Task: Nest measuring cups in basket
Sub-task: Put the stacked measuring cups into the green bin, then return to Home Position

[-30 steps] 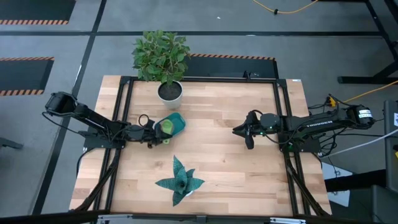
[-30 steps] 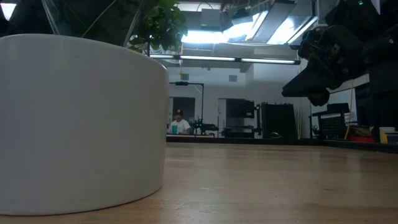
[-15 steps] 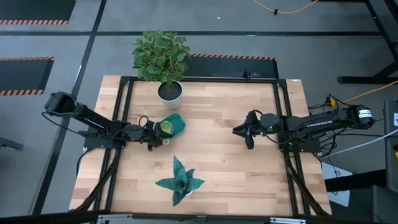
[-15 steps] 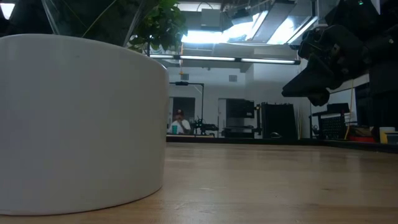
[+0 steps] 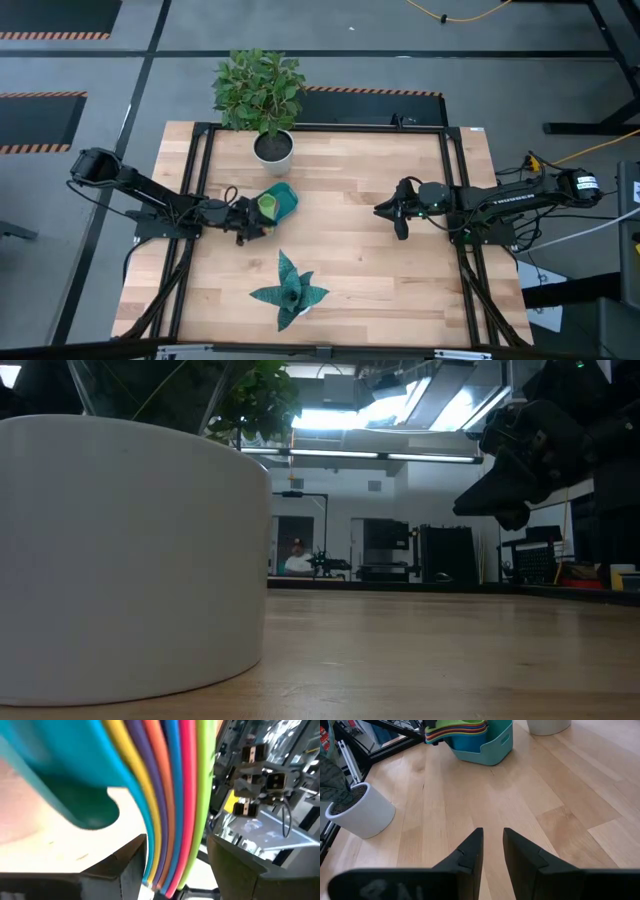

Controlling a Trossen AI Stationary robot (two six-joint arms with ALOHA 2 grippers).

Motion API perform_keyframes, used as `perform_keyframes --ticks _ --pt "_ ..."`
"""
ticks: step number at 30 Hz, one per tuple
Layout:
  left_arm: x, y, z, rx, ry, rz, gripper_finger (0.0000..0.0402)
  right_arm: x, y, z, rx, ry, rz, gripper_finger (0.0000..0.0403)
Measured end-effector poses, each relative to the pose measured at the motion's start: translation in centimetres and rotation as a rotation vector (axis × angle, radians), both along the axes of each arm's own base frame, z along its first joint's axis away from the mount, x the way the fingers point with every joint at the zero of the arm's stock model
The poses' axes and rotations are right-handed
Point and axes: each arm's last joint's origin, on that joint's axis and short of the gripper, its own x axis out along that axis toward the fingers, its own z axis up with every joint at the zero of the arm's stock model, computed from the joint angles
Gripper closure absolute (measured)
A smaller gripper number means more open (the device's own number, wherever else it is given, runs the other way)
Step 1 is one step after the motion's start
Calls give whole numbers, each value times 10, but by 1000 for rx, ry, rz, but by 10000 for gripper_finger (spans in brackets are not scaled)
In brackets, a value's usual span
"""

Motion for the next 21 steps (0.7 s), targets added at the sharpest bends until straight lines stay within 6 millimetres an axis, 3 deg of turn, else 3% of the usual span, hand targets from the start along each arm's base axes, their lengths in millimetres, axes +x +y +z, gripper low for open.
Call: perform_keyframes --ticks 15,21 --pt "0 -7 2 -92 -1 -218 201 0 0 0 0 0 0 323" --pt "0 -7 2 -92 -7 -223 201 0 0 0 0 0 0 323"
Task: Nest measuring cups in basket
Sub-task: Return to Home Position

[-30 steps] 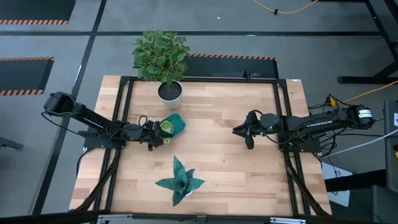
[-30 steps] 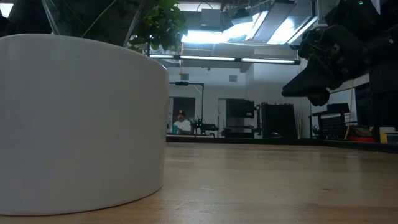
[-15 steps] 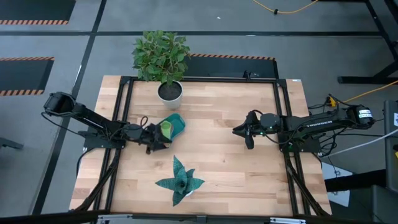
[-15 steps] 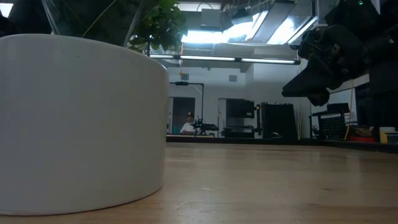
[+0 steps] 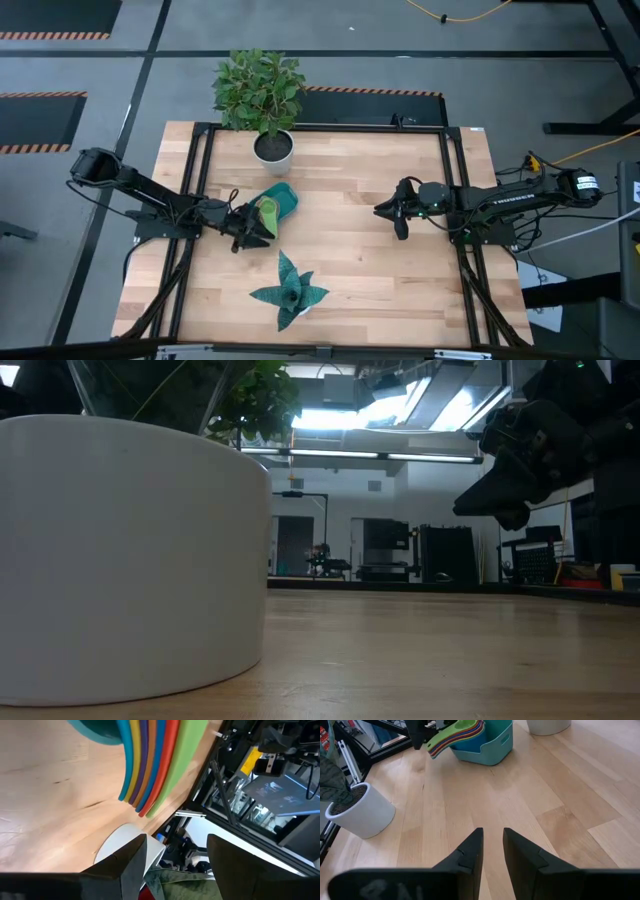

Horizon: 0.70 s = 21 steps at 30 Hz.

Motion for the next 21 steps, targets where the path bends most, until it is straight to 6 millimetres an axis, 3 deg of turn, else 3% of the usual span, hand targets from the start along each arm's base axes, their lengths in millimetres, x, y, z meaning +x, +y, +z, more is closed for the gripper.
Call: perform_keyframes --ticks 17,21 --pt "0 0 0 3 3 5 202 0 0 0 0 0 0 323" --pt "0 5 -5 43 42 108 201 0 0 0 0 0 0 323"
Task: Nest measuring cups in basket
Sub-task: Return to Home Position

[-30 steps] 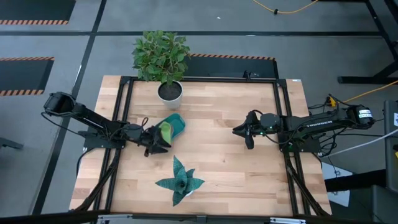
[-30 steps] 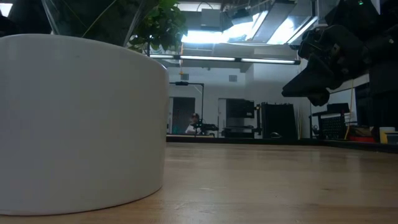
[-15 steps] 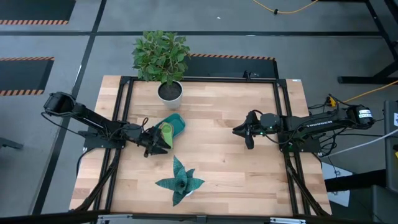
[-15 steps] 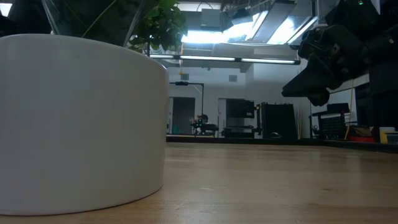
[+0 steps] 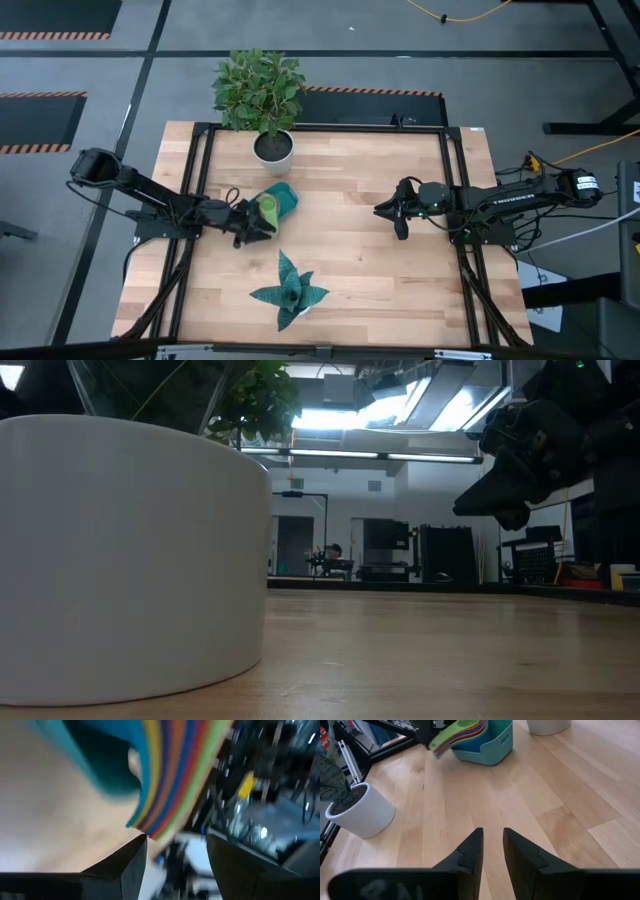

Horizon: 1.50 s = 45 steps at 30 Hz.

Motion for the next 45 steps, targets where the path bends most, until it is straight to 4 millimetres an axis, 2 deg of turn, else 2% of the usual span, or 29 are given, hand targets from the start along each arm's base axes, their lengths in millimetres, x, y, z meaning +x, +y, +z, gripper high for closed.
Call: perform_keyframes --ticks 5,8,12,16,20,24,32,37,45 --pt "-4 12 -10 116 101 246 202 0 0 0 0 0 0 323" --pt "-6 17 -14 157 143 326 201 0 0 0 -1 0 0 323" --pt "-5 19 -14 177 148 316 202 0 0 0 0 0 0 323" --pt "-4 18 -12 301 130 245 201 0 0 0 0 0 0 323" --pt "1 15 0 375 -6 199 203 0 0 0 0 0 0 323" --pt "6 14 21 444 -225 193 203 0 0 0 0 0 0 323" --pt "5 12 52 521 -548 177 204 0 0 0 0 0 0 323" --pt "2 14 62 723 -665 153 204 0 0 0 0 0 0 323" --pt "-3 27 77 1250 -900 76 204 0 0 0 0 0 0 323"
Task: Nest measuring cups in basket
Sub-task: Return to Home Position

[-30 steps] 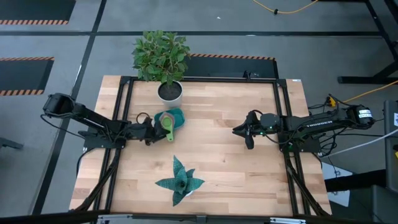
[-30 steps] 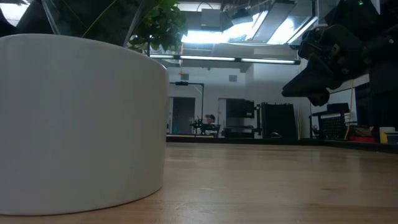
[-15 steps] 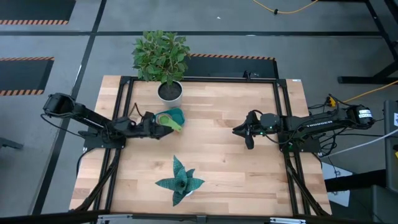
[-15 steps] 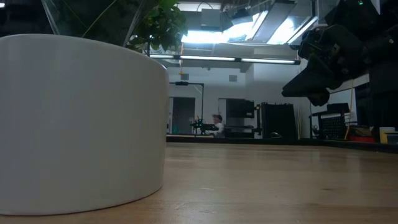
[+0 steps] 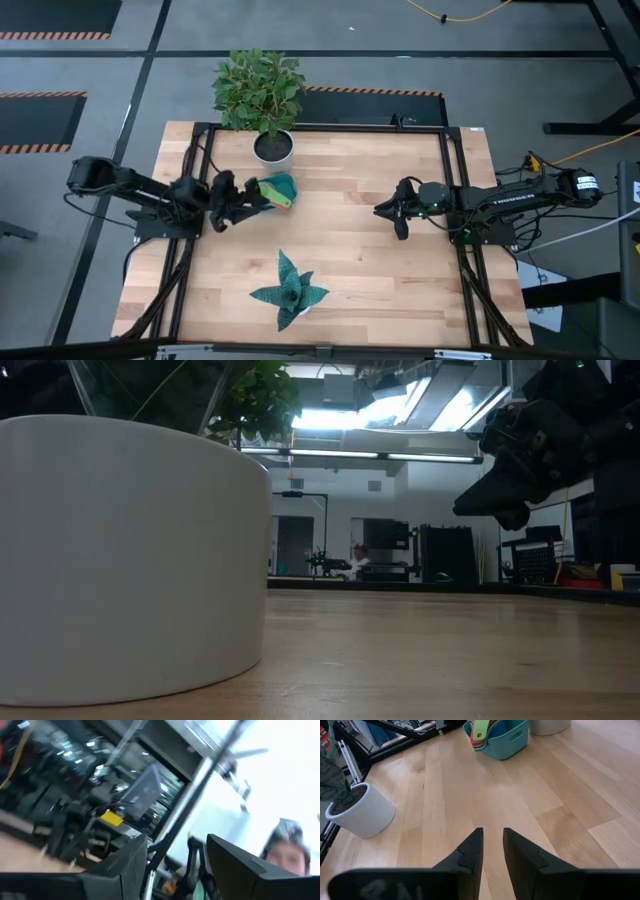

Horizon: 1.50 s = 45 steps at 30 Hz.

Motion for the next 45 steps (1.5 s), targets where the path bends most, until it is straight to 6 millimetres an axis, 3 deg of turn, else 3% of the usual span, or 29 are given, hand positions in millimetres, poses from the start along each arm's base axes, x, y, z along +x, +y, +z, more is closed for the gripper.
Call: perform_keyframes --ticks 10,17,21,34,45 --pt "-9 34 1 370 -30 -60 204 0 0 0 0 0 0 323" --pt "-4 52 -14 299 147 165 204 0 0 0 0 0 0 323" --pt "2 45 -22 300 237 262 204 0 0 0 0 0 0 323" --pt "7 -6 -21 443 208 358 204 0 0 0 0 0 0 323" --pt "6 -10 -21 542 202 403 204 0 0 0 0 0 0 323"
